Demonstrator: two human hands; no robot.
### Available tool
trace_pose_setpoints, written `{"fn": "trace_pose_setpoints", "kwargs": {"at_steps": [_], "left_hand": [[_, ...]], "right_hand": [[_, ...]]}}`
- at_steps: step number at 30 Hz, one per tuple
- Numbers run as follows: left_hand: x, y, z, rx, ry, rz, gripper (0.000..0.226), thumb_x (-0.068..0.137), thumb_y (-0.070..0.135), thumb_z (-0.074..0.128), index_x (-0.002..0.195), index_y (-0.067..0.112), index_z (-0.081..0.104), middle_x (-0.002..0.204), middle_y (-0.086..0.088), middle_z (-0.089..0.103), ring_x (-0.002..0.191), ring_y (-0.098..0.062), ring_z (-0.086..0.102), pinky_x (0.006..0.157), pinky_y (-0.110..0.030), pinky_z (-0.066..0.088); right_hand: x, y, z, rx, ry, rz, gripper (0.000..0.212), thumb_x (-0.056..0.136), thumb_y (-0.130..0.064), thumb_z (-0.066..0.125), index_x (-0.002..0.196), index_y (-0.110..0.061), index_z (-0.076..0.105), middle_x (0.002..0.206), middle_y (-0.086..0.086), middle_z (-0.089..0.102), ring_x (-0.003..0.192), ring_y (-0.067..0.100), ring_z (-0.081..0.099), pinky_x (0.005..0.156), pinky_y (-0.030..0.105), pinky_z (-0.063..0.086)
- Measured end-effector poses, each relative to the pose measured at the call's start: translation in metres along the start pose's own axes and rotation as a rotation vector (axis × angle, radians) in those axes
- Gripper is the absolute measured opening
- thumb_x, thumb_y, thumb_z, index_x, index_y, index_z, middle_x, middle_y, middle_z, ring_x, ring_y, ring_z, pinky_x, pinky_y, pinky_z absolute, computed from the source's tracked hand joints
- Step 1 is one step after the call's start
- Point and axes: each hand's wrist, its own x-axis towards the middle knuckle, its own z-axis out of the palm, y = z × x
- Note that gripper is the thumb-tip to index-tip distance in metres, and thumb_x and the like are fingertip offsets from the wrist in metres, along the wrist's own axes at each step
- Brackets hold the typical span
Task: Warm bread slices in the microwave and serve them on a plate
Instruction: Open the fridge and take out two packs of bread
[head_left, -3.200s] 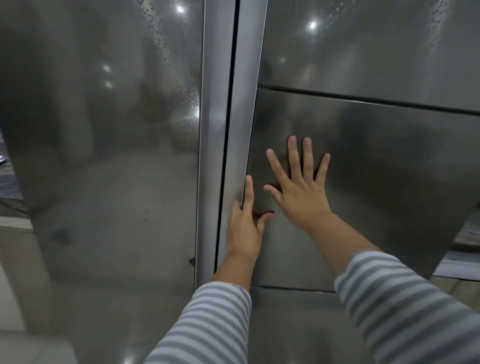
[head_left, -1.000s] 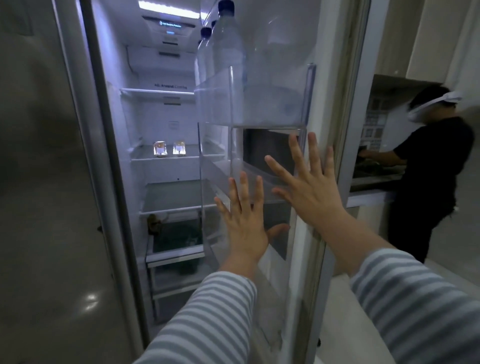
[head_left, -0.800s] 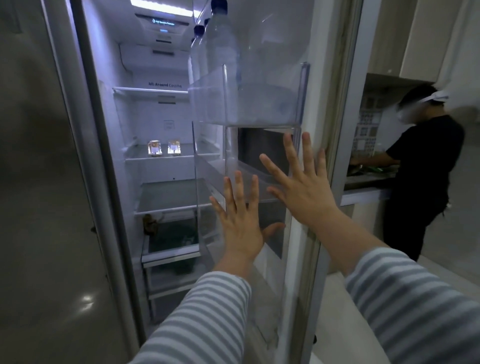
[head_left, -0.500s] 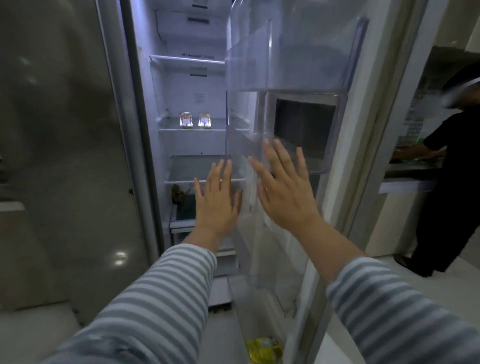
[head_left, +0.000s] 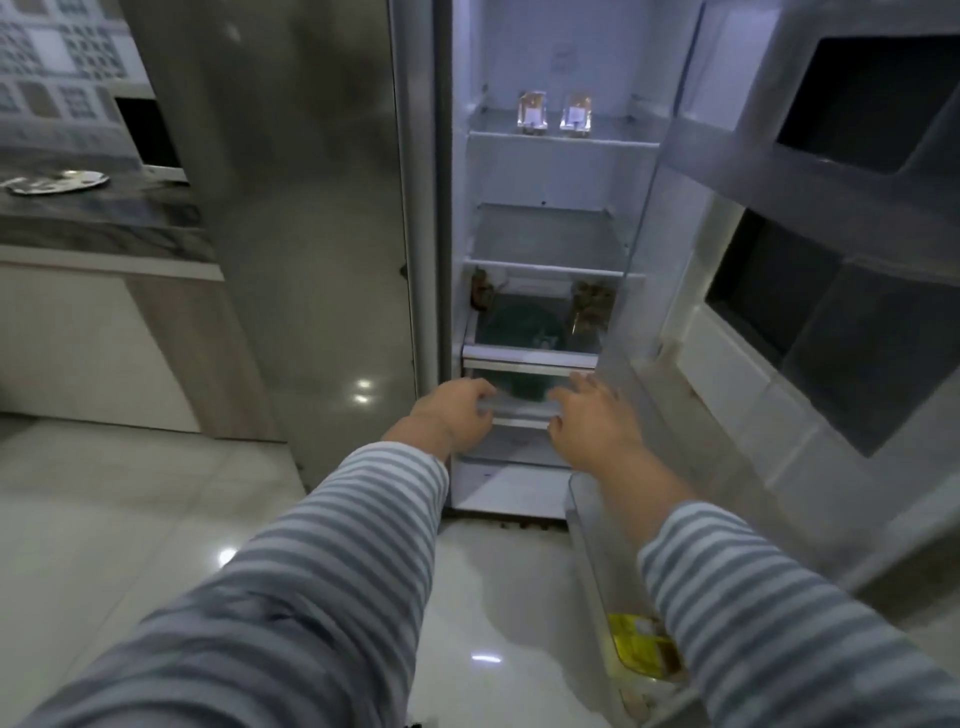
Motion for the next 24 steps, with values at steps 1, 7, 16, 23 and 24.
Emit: {"fn": "trace_pose_setpoints", "kwargs": {"at_steps": [1, 7, 16, 23, 24], "left_hand": [[0.013, -0.007, -0.001, 0.0, -0.007, 0.002, 0.046, 0.093, 0.026, 0.052, 0.138, 0.022, 0.047, 0.132, -0.005, 0.056, 0.115, -0.025, 0.055, 0.1, -0.04, 0.045], [0.099, -0.038, -0.018, 0.021, -0.038, 0.04, 0.051, 0.094, 0.024, 0.054, 0.143, 0.019, 0.041, 0.144, -0.005, 0.047, 0.127, -0.026, 0.048, 0.108, -0.04, 0.038], [0.221, -0.032, -0.056, -0.071, -0.004, 0.143, 0.052, 0.093, 0.022, 0.055, 0.142, 0.018, 0.041, 0.144, -0.004, 0.047, 0.129, -0.024, 0.047, 0.109, -0.04, 0.039], [0.33, 0.007, -0.106, -0.174, 0.148, 0.255, 0.047, 0.092, 0.019, 0.058, 0.137, 0.014, 0.046, 0.137, -0.006, 0.052, 0.126, -0.024, 0.05, 0.107, -0.038, 0.039], [0.346, 0.014, -0.115, -0.183, 0.181, 0.266, 0.047, 0.092, 0.018, 0.059, 0.137, 0.014, 0.046, 0.137, -0.006, 0.052, 0.127, -0.023, 0.049, 0.107, -0.036, 0.038]], "right_hand": [[0.012, -0.003, 0.003, 0.002, -0.005, 0.01, 0.046, 0.096, -0.025, 0.043, 0.142, -0.024, 0.042, 0.154, 0.006, 0.028, 0.143, 0.026, 0.02, 0.116, 0.046, 0.022], [0.099, -0.015, 0.019, 0.076, -0.021, 0.103, 0.046, 0.096, -0.029, 0.044, 0.142, -0.022, 0.043, 0.151, 0.006, 0.034, 0.14, 0.026, 0.027, 0.113, 0.044, 0.028], [0.206, 0.0, -0.008, 0.384, 0.097, 0.316, 0.046, 0.095, -0.033, 0.048, 0.14, -0.028, 0.043, 0.131, 0.005, 0.057, 0.113, 0.028, 0.056, 0.09, 0.037, 0.049], [0.315, 0.038, -0.054, 0.417, 0.257, 0.334, 0.039, 0.091, -0.033, 0.049, 0.129, -0.026, 0.053, 0.117, 0.008, 0.066, 0.106, 0.03, 0.061, 0.087, 0.037, 0.05], [0.332, 0.044, -0.063, 0.422, 0.278, 0.33, 0.04, 0.092, -0.033, 0.049, 0.131, -0.026, 0.053, 0.12, 0.009, 0.064, 0.109, 0.031, 0.06, 0.089, 0.037, 0.049]]}}
